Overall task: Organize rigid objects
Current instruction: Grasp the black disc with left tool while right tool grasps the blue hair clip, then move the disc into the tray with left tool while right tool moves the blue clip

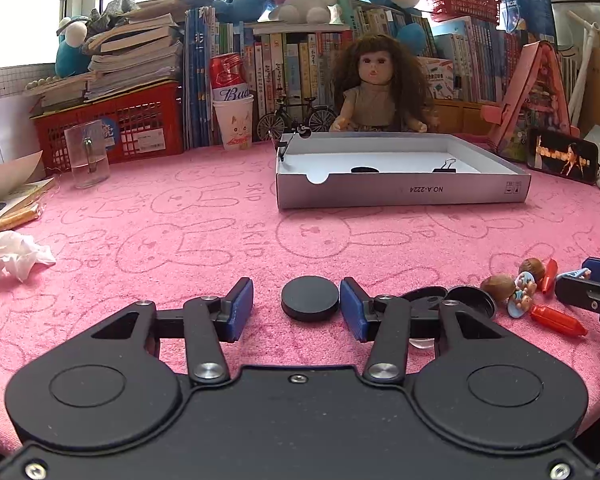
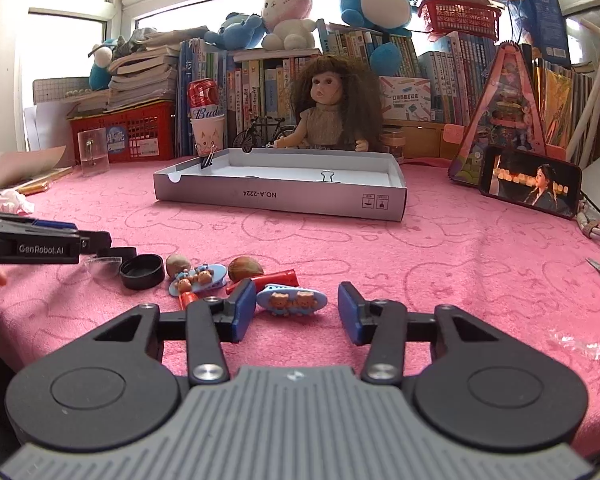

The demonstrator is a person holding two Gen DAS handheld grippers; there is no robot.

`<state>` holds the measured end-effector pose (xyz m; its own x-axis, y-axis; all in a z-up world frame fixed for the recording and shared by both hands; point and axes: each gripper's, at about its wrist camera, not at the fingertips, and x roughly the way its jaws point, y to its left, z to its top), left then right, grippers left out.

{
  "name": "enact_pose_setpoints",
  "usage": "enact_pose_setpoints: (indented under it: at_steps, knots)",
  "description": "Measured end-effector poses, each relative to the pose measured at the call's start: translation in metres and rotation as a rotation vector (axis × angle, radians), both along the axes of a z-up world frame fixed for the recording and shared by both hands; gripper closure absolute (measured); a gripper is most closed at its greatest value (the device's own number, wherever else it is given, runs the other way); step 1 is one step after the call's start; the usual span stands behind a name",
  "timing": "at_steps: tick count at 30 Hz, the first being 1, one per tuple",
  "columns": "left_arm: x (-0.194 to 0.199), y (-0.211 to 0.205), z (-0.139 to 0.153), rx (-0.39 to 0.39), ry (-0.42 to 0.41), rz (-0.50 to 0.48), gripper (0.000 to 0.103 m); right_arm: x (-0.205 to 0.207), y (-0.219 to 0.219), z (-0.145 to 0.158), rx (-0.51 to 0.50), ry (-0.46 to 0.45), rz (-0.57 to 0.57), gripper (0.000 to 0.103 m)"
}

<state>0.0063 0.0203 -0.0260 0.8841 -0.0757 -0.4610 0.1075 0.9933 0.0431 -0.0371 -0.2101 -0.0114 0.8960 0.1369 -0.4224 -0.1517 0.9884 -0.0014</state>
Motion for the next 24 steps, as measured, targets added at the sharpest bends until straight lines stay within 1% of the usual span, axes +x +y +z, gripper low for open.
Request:
enact_pose_setpoints:
  at_steps: [2, 3, 5, 8, 12, 16, 24]
  knots:
    - [0.001, -0.001, -0.001, -0.003, -0.003, 0.000, 0.059, -0.001, 0.001, 0.000, -0.010, 0.001, 0.006, 0.055]
    - [0.001, -0.001, -0.001, -0.008, -0.003, -0.002, 0.061, -0.002, 0.001, 0.000, -0.010, 0.004, 0.006, 0.059]
    - [0.001, -0.003, -0.001, -0.017, -0.001, -0.018, 0.074, -0.002, -0.002, 0.003, 0.014, 0.016, 0.007, 0.060]
    - [0.001, -0.005, 0.000, -0.006, -0.005, 0.001, 0.074, 0.000, -0.005, 0.007, 0.066, 0.030, 0.008, 0.060]
    - [0.005, 0.002, 0.006, -0.051, 0.003, 0.024, 0.074, 0.004, -0.006, 0.013, 0.068, 0.009, -0.002, 0.060]
    - [0.012, 0.005, 0.017, -0.066, 0.002, 0.033, 0.074, 0.014, -0.008, 0.022, 0.057, -0.014, -0.019, 0.060]
    - [0.046, 0.004, 0.050, -0.145, 0.027, 0.024, 0.074, 0.056, -0.016, 0.040, 0.060, -0.025, -0.092, 0.060]
